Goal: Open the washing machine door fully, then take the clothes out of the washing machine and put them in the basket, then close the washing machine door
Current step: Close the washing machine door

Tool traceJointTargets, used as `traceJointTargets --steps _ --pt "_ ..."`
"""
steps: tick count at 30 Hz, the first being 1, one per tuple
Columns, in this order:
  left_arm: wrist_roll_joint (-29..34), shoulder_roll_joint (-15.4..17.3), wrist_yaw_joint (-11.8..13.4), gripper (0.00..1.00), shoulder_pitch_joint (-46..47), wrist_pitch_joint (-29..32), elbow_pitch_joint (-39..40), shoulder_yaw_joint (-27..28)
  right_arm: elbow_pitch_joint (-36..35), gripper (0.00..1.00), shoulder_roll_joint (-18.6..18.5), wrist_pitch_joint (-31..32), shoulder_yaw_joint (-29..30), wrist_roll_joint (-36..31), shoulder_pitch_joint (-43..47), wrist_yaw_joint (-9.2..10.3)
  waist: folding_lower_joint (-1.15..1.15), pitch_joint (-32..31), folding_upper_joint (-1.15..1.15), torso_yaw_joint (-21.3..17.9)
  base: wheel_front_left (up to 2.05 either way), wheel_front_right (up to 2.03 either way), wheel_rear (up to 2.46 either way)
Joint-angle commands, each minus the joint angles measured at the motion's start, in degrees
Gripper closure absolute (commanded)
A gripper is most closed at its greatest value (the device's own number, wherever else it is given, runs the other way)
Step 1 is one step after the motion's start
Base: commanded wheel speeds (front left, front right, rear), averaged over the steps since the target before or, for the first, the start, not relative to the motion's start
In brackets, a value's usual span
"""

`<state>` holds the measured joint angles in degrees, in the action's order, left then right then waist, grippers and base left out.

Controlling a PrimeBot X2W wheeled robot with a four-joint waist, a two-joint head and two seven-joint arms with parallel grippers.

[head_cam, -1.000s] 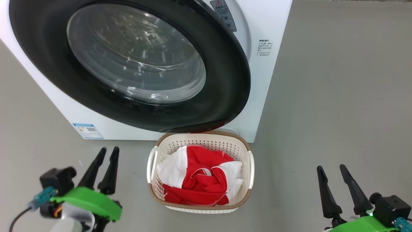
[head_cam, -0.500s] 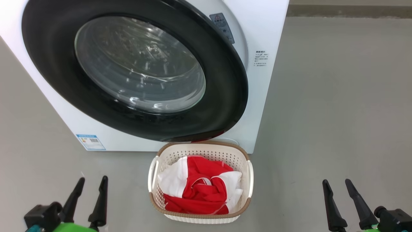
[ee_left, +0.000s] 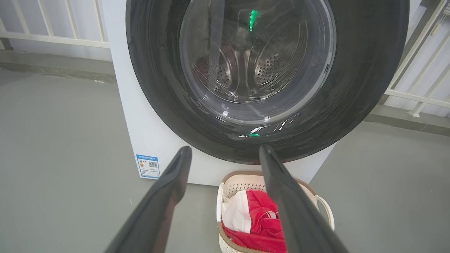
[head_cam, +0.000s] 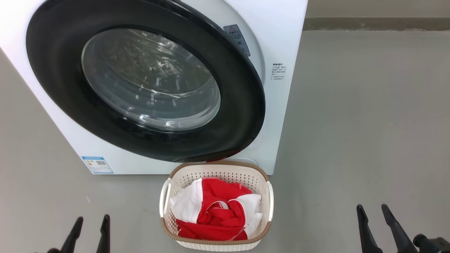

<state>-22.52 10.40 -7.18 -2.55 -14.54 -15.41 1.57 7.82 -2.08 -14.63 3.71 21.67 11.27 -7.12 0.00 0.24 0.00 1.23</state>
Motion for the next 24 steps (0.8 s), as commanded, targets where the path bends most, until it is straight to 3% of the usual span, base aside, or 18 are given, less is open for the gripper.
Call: traceJointTargets --steps 1,18,19,20,21,22,24 --pt "0.6 0.4 -0.3 0.0 0.5 -0.5 1.7 2.7 -1.5 0.0 -0.8 -0.4 -0.9 0.3 -0.3 -0.36 0.0 -0.1 0.0 -0.1 0.0 0.0 0.0" --pt "1.8 -0.7 -0.3 0.0 -0.3 -0.5 2.5 3.1 -1.5 0.0 -0.8 -0.4 -0.7 0.4 -0.2 -0.36 0.0 -0.4 0.0 0.5 0.0 0.0 0.0" --pt "1.8 -0.8 -0.3 0.0 -0.3 -0.5 2.5 3.0 -1.4 0.06 -0.8 -0.4 -0.9 0.5 -0.3 -0.36 0.0 -0.4 0.0 0.6 0.0 0.0 0.0" --pt "1.9 -0.9 -0.3 0.0 -0.3 -0.5 2.5 2.9 -1.4 0.41 -0.8 -0.4 -1.2 0.5 -0.5 -0.36 0.0 -0.4 0.0 0.7 0.0 0.0 0.0" --pt "1.9 -1.0 -0.3 0.0 -0.3 -0.5 2.5 2.9 -1.4 0.61 -0.8 -0.4 -1.6 0.5 -0.8 -0.36 0.0 -0.4 0.0 0.8 0.0 0.0 0.0" --pt "2.0 -1.2 -0.3 0.0 -0.2 -0.5 2.6 2.8 -1.4 1.0 -0.8 -0.4 -1.9 0.5 -1.1 -0.36 0.0 -0.3 0.0 1.1 0.0 0.0 0.0" --pt "2.4 -1.7 -0.3 0.0 -0.2 -0.5 2.7 2.5 -1.2 1.0 -0.8 -0.4 -2.6 0.7 -1.8 -0.36 0.0 -0.2 0.0 1.8 0.0 0.0 0.0"
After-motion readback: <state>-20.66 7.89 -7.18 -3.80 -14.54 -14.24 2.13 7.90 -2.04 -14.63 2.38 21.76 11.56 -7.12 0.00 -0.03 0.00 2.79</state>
